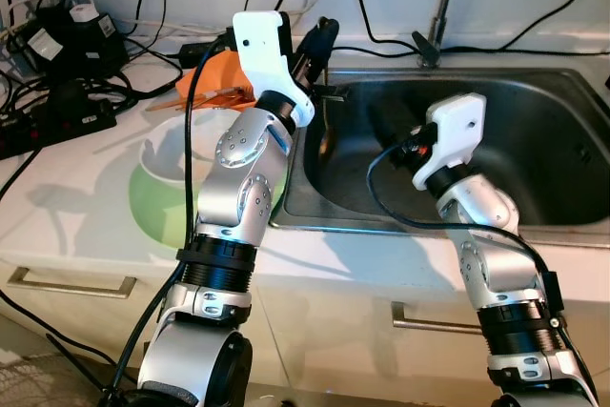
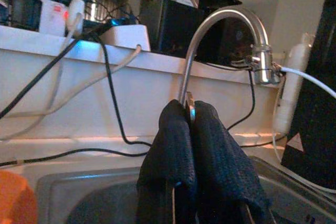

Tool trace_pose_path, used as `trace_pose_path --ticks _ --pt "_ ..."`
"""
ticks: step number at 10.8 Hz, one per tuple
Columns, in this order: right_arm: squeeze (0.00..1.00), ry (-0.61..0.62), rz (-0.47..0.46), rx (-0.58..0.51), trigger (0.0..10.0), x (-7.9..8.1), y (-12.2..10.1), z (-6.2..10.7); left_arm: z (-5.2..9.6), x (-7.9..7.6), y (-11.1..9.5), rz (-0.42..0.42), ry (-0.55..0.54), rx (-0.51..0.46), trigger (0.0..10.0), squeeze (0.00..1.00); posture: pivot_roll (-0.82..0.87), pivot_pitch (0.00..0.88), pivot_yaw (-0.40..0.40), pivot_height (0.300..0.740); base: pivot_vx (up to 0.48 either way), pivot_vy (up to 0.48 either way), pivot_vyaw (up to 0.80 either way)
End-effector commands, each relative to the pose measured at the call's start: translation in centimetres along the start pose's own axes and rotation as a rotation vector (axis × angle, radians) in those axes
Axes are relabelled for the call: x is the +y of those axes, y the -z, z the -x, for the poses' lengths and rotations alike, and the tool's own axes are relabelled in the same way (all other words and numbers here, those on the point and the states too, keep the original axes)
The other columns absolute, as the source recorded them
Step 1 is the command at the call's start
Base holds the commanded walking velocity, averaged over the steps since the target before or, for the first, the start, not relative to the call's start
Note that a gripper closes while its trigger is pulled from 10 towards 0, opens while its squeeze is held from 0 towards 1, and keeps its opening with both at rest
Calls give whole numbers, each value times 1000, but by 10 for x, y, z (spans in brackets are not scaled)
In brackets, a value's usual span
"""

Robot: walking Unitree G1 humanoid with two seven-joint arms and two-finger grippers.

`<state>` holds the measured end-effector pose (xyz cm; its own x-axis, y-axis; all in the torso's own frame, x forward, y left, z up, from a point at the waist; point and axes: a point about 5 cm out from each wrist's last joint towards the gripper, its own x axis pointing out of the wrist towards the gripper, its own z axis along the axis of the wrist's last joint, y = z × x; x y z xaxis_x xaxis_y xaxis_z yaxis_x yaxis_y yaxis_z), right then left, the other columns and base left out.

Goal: Kitchen organization

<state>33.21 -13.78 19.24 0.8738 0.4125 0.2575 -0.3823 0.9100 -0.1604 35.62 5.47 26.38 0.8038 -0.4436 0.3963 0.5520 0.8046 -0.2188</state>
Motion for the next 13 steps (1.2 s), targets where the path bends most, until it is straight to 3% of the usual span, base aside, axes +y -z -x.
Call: trace_pose_path --ticks 1,2,6,10,13 --pt "0 -37 -3 -21 10000 8 -7 -1 0 1 -1 19 20 7 10000 0 -12 0 147 740 0 0 0" --pt "0 -55 -11 -20 10000 13 -6 -1 2 2 0 47 35 16 10000 0 -12 0 154 740 0 0 0" --pt "0 -158 -46 -22 10000 32 -6 2 2 -8 4 28 99 43 10000 0 -20 0 167 740 0 0 0" --pt "0 -275 -66 -11 10000 42 -6 10 3 -13 7 35 119 47 10000 0 -26 0 163 740 0 0 0" --pt "0 -265 -81 -5 10000 43 -4 9 4 -16 9 48 131 57 10000 0 -21 0 157 740 0 0 0"
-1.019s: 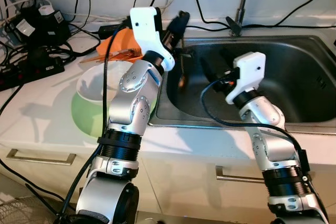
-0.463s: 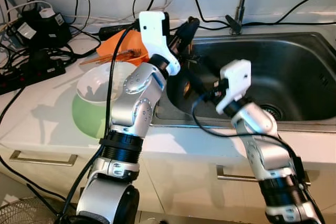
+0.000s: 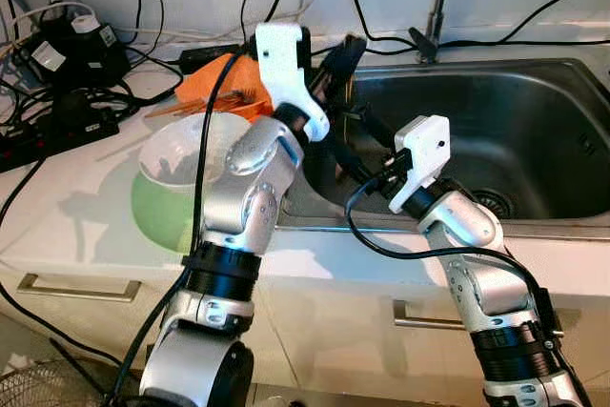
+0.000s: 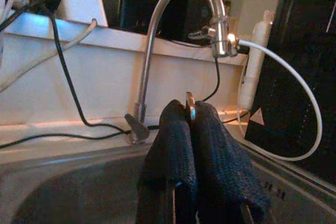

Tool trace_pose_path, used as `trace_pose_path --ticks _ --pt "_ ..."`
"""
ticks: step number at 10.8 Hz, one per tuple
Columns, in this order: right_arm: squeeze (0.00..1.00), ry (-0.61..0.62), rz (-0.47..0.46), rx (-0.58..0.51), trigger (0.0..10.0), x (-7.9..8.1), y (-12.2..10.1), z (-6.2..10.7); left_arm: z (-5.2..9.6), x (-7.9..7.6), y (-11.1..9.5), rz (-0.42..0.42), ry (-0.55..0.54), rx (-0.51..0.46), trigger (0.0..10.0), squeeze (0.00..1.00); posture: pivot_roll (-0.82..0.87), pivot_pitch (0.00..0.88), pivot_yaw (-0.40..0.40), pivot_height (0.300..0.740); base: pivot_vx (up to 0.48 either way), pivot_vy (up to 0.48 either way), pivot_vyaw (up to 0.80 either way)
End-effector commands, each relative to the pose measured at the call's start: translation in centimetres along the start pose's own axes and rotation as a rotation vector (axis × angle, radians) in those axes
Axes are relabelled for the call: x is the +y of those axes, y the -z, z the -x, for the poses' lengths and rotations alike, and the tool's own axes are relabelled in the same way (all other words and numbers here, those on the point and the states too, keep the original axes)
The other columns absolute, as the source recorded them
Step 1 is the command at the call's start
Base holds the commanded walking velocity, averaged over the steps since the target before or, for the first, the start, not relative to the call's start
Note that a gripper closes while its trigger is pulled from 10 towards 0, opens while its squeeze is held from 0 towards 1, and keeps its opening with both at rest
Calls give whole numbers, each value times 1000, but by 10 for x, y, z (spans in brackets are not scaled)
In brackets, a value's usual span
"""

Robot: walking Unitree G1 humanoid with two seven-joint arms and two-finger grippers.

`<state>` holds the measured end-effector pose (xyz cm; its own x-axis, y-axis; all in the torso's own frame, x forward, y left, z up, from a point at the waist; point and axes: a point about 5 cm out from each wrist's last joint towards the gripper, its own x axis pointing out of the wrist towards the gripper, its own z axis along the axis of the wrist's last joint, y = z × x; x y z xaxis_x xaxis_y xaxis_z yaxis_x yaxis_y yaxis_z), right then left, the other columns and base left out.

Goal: Kitchen organization

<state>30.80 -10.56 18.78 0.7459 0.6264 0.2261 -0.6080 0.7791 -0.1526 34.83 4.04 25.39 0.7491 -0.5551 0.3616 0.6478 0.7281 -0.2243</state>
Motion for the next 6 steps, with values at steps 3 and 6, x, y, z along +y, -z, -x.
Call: trace_pose_path --ticks 3,6 --pt "0 4 -22 10 10000 4 2 -4 1 -6 -2 2 38 -2 10000 0 -17 0 153 740 0 0 0" --pt "0 17 -37 28 10000 6 9 -5 0 -13 -1 14 66 4 10000 0 -14 0 152 740 0 0 0"
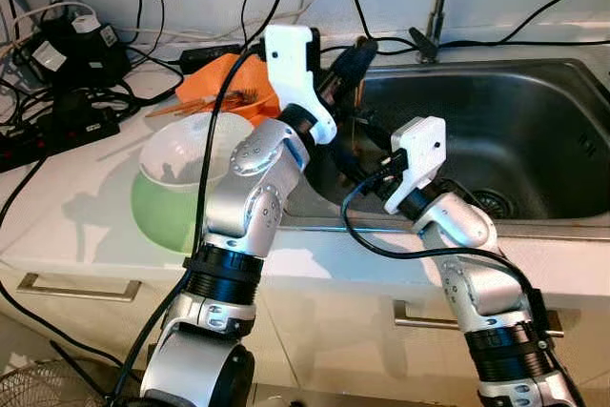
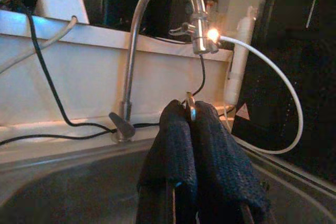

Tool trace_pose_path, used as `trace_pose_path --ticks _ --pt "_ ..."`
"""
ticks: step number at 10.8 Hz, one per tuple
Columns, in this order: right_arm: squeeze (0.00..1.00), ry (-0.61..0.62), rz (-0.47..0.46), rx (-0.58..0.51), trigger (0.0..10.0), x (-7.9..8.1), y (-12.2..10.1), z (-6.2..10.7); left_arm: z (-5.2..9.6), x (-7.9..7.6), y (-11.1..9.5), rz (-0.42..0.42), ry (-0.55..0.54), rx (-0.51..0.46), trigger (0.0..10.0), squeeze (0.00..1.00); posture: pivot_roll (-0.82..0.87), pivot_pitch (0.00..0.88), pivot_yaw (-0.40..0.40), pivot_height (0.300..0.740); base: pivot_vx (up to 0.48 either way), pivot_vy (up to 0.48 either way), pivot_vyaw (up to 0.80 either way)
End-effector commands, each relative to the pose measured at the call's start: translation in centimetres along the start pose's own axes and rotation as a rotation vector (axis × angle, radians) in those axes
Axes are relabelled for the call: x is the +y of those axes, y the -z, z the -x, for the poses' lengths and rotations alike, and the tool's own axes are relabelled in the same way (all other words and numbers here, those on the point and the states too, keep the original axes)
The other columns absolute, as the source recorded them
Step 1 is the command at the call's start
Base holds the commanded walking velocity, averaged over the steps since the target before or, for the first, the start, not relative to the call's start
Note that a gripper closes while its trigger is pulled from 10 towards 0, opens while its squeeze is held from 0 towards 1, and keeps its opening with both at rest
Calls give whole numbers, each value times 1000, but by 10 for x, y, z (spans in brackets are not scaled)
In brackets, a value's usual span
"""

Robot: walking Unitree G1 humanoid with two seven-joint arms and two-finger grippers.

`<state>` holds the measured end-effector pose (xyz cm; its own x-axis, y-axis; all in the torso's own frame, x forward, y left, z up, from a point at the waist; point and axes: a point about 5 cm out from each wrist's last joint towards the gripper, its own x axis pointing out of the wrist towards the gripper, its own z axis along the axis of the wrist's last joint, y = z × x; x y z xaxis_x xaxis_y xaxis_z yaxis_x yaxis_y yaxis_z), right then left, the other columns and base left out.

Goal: Kitchen organization

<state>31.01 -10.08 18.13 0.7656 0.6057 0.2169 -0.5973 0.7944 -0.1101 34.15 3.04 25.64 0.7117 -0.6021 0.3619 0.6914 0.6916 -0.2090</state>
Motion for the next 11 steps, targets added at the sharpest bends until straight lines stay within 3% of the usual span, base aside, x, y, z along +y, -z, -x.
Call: trace_pose_path --ticks 1,3,5,7,8,11 --pt "0 19 -2 21 10000 0 4 -2 2 -2 -2 11 15 -7 10000 0 -12 0 150 740 0 0 0" --pt "0 100 13 49 10000 -10 9 -3 2 -4 -1 15 26 1 10000 0 -7 0 147 740 0 0 0" --pt "0 162 23 63 7216 -18 10 -4 3 -4 -1 16 27 5 10000 0 -5 0 145 740 0 0 0" --pt "0 162 23 63 7216 -18 10 -4 3 -4 -1 16 27 5 10000 0 -5 0 145 740 0 0 0" --pt "0 223 14 39 0 -26 6 -6 3 -4 0 17 27 11 10000 0 -4 0 145 740 0 0 0" --pt "0 199 -11 14 0 -23 3 -8 3 -4 1 19 30 16 10000 0 -1 0 145 740 0 0 0"
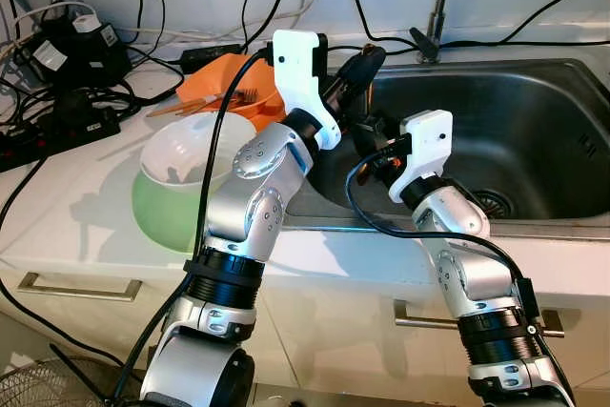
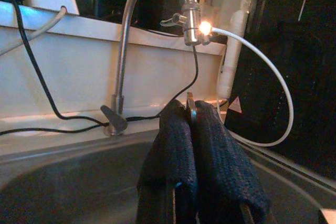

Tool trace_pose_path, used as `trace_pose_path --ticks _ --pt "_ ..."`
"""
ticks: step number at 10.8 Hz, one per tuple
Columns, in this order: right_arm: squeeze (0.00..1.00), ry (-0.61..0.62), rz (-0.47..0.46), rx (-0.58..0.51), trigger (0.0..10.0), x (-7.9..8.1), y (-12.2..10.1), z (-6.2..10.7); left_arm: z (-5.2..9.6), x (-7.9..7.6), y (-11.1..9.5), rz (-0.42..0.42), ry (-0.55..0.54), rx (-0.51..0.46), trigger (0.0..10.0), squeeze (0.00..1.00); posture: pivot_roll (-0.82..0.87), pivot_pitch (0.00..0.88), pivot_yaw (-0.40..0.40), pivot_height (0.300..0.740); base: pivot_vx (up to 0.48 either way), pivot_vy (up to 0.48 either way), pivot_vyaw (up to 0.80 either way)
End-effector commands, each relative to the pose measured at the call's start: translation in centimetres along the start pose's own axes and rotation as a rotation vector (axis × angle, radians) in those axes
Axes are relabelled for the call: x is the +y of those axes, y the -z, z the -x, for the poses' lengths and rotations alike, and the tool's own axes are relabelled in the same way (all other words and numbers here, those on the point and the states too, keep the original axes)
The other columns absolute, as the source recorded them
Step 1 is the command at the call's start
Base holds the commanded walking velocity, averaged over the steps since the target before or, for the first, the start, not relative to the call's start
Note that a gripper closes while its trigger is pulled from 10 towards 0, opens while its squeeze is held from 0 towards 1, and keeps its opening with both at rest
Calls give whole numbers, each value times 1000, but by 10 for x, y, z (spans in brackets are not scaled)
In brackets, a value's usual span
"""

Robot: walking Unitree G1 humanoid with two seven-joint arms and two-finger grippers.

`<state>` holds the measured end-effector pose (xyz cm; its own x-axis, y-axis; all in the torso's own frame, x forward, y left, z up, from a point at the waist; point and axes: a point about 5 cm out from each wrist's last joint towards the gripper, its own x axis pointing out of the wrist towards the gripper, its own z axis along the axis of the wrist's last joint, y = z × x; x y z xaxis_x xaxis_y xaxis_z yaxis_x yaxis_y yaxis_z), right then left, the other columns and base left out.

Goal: Kitchen organization

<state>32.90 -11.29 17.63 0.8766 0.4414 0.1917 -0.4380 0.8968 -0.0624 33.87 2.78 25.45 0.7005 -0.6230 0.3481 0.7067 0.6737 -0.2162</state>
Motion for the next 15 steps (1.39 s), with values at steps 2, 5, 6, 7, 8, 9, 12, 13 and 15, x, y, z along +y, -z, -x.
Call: trace_pose_path --ticks 2,5,6,7,8,9,12,13,15 --pt "0 -2 -6 -27 0 0 -5 -3 2 -1 -2 3 11 -2 10000 0 -1 0 146 740 0 0 0" --pt "0 -1 -2 -23 0 -2 -4 -3 2 0 -3 1 11 -4 10000 0 0 0 146 740 0 0 0" --pt "0 0 -2 -24 0 -2 -4 -3 2 0 -2 -1 10 -4 10000 0 0 0 146 740 0 0 0" --pt "0 5 -2 -25 0 -3 -4 -4 2 1 -2 -5 11 -3 10000 0 2 0 144 740 0 0 0" --pt "0 6 -4 -25 0 -3 -4 -4 3 1 -2 -9 10 -2 10000 0 2 0 144 740 0 0 0" --pt "0 4 -6 -24 0 -3 -4 -4 3 2 -3 -11 7 -3 10000 0 7 0 142 740 0 0 0" --pt "0 -2 -11 -28 0 -2 -4 -4 4 3 0 6 1 16 10000 1000 11 0 141 740 0 0 0" --pt "0 2 -14 -29 0 -2 -4 -4 4 3 2 2 4 29 10000 1000 11 0 141 740 0 0 0" --pt "0 25 -15 -29 0 -5 -4 -5 5 4 0 0 0 23 10000 1000 14 0 140 740 0 0 0"
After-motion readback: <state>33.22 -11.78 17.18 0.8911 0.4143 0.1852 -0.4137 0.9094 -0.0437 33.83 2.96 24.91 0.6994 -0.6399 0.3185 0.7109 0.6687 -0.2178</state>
